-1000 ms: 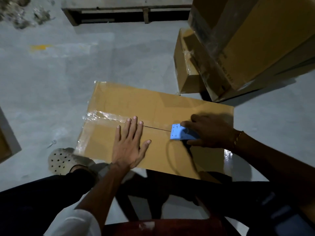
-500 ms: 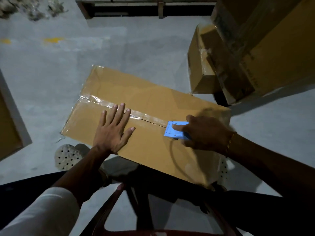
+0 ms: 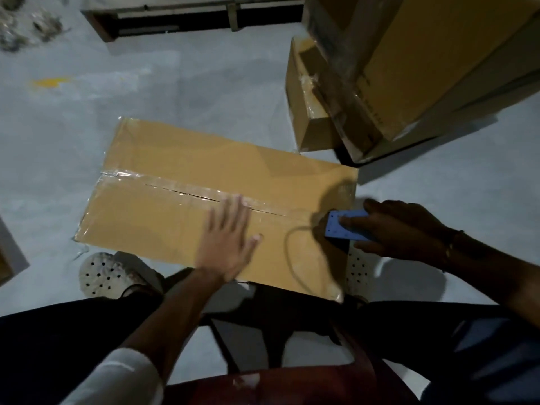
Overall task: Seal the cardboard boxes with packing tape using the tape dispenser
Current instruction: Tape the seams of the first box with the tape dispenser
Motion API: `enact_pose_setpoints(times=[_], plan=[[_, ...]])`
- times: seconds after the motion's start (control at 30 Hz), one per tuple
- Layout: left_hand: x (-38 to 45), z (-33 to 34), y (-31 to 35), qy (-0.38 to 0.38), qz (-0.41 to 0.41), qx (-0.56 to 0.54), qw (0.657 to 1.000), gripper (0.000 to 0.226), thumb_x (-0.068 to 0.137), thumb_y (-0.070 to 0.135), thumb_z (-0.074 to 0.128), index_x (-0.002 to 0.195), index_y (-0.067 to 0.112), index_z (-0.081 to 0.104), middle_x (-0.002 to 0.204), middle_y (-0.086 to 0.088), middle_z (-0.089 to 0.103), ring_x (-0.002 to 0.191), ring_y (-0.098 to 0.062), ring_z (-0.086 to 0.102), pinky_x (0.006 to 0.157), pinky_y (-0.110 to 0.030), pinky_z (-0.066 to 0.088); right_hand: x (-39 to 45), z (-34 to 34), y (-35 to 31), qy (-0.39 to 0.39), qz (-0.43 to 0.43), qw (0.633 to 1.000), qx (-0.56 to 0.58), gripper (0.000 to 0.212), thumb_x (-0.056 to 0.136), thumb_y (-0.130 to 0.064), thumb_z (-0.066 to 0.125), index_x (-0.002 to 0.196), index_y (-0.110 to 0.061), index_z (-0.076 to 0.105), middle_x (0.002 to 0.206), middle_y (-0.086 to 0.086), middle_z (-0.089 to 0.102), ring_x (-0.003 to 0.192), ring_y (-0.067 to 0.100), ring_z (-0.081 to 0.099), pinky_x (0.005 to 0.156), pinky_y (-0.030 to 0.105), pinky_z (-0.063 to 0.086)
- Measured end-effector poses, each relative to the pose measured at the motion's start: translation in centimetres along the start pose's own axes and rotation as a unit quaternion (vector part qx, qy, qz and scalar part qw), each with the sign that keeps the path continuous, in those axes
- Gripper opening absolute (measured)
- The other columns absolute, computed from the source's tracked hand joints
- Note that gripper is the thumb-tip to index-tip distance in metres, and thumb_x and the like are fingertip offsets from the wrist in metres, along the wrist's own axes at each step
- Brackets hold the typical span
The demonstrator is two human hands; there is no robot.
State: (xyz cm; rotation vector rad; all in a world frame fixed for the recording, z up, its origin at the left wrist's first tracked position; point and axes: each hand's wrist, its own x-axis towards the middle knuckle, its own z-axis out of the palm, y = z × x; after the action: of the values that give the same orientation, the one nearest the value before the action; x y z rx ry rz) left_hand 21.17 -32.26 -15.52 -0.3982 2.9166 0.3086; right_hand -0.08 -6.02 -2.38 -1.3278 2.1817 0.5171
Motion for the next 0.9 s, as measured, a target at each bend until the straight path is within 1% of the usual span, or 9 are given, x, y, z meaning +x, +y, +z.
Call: enact_pose_setpoints(times=[0.1,0.23,0.33,0.43,0.6,0.67,0.77,0.83,0.9], plan=[[1.5,0.9,7.6,-0.038,0.065,0.010,0.997,0.086,0.097,0.070,0.008,0.160,0.011,0.001,0.167,-0.011,-0.013,0.153,-0.030,-0.015,0.123,-0.054,0.005,-0.2,0.0,0.0,-0.001,0.008,1.000,0.013,0.062,0.091,-0.065,0.046,0.148,-0.048,0.028,0.134,0.002,0.038,0.113,0.024,0.053,0.077,0.031,0.040],[2.3,1.0,15.1,-0.059,0.020,-0.014,0.998,0.105,0.085,0.074,0.034,0.159,0.004,0.006,0.166,-0.017,-0.009,0.154,-0.033,-0.006,0.123,-0.053,0.003,-0.3,-0.3,0.4,0.005,-0.003,1.000,0.008,0.064,0.091,-0.064,0.048,0.149,-0.047,0.028,0.131,0.003,0.040,0.112,0.026,0.053,0.072,0.031,0.035],[1.9,1.0,17.4,-0.069,-0.014,-0.071,0.995,0.118,0.076,0.083,0.035,0.159,0.005,0.003,0.167,-0.016,-0.009,0.155,-0.030,-0.008,0.124,-0.051,-0.001,-0.6,-0.1,0.7,0.007,-0.008,1.000,0.002,0.066,0.091,-0.065,0.047,0.150,-0.046,0.026,0.132,0.003,0.039,0.113,0.025,0.053,0.073,0.032,0.038],[1.9,1.0,17.8,-0.072,-0.037,-0.069,0.994,0.121,0.075,0.080,0.044,0.159,0.004,0.003,0.167,-0.015,-0.010,0.154,-0.030,-0.009,0.124,-0.054,0.000,-0.7,0.0,0.9,0.013,-0.017,1.000,0.003,0.066,0.092,-0.065,0.045,0.151,-0.045,0.025,0.131,0.004,0.040,0.112,0.024,0.053,0.073,0.031,0.038],[2.1,0.1,14.5,-0.053,-0.032,-0.044,0.997,0.115,0.071,0.072,0.037,0.159,0.003,0.010,0.167,-0.017,0.000,0.155,-0.033,0.001,0.123,-0.055,0.010,1.0,-0.6,-1.0,0.020,-0.023,0.999,0.031,0.069,0.091,-0.064,0.050,0.151,-0.045,0.024,0.133,0.007,0.043,0.115,0.029,0.054,0.082,0.036,0.045],[1.9,-0.4,10.6,-0.054,-0.015,-0.023,0.998,0.118,0.066,0.074,0.032,0.158,0.004,0.008,0.167,-0.016,-0.005,0.155,-0.031,-0.003,0.123,-0.054,0.008,2.8,-1.1,-3.2,0.022,-0.043,0.998,0.039,0.068,0.090,-0.060,0.053,0.151,-0.042,0.027,0.129,0.010,0.046,0.111,0.033,0.057,0.081,0.038,0.046],[1.4,-1.0,3.9,-0.031,-0.009,-0.016,0.999,0.120,0.067,0.075,0.038,0.159,0.006,0.007,0.167,-0.011,-0.009,0.155,-0.025,-0.010,0.124,-0.052,0.003,5.6,-2.7,-7.4,0.079,-0.045,0.993,0.080,0.062,0.087,-0.055,0.060,0.145,-0.039,0.044,0.125,0.015,0.058,0.101,0.037,0.064,0.079,0.038,0.052],[1.1,-1.4,0.3,-0.014,0.000,-0.008,1.000,0.119,0.069,0.073,0.047,0.160,0.008,0.007,0.168,-0.008,-0.008,0.155,-0.023,-0.009,0.124,-0.053,0.006,7.2,-3.2,-9.6,0.169,-0.094,0.976,0.105,0.051,0.080,-0.051,0.059,0.122,-0.024,0.070,0.099,0.019,0.068,0.074,0.037,0.069,0.059,0.039,0.057],[0.7,-1.7,-2.1,-0.016,0.013,0.001,1.000,0.119,0.069,0.072,0.051,0.160,0.008,0.007,0.168,-0.007,-0.006,0.155,-0.022,-0.008,0.123,-0.055,0.009,8.1,-3.5,-10.7,0.220,-0.125,0.963,0.089,0.051,0.075,-0.052,0.052,0.104,-0.018,0.077,0.078,0.016,0.067,0.057,0.034,0.065,0.048,0.033,0.053]])
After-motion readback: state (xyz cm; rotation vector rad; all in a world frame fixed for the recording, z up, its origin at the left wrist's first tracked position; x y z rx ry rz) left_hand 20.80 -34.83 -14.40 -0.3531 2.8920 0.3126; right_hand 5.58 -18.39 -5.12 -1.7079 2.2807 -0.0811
